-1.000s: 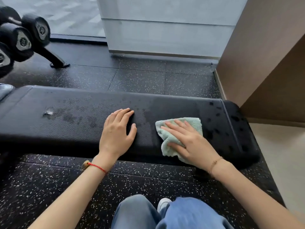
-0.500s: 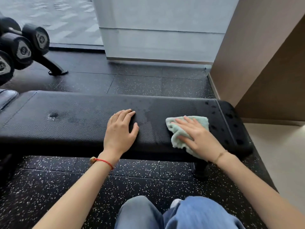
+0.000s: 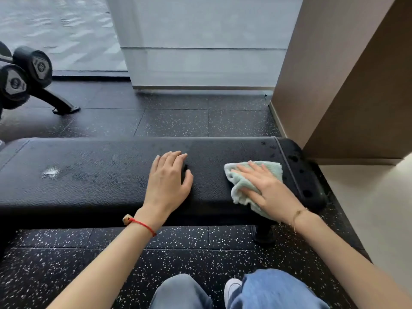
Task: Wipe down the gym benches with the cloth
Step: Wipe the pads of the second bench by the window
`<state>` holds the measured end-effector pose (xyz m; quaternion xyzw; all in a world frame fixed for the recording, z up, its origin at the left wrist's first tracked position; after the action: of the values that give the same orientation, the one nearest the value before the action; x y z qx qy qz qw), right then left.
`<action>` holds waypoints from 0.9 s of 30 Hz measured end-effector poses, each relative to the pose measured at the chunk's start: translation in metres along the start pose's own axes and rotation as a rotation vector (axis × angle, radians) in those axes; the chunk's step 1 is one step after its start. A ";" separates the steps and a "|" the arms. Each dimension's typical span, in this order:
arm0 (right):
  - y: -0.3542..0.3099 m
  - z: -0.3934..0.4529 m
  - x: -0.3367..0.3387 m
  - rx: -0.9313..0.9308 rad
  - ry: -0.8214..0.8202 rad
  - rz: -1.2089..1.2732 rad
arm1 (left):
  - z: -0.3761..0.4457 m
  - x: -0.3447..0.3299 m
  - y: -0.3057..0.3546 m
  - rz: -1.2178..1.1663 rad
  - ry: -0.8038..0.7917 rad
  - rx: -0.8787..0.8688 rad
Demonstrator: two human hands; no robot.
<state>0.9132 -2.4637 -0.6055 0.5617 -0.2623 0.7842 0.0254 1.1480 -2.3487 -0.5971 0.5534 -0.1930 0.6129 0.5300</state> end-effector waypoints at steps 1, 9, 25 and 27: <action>0.024 0.011 0.008 -0.065 0.023 -0.027 | 0.002 -0.006 0.014 -0.018 -0.016 -0.030; 0.053 0.004 0.026 -0.180 0.051 -0.036 | 0.011 -0.048 0.063 -0.047 -0.129 -0.081; 0.039 -0.039 0.031 -0.128 0.110 0.007 | 0.008 -0.048 0.062 -0.045 -0.107 -0.065; 0.040 -0.047 0.031 -0.083 0.074 0.030 | 0.008 -0.047 0.063 -0.046 -0.110 -0.062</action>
<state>0.8479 -2.4856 -0.6040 0.5268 -0.3018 0.7932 0.0467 1.0889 -2.3988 -0.6138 0.5742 -0.2278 0.5628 0.5493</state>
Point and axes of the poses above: each hand's wrist, its own z-axis towards the middle knuckle, its own x-axis out of the back of the hand, y = z × x, the point moved 3 cm from there along z, towards the middle knuckle, and after that the axes turned 7 degrees about x, right-handed, at the moved point
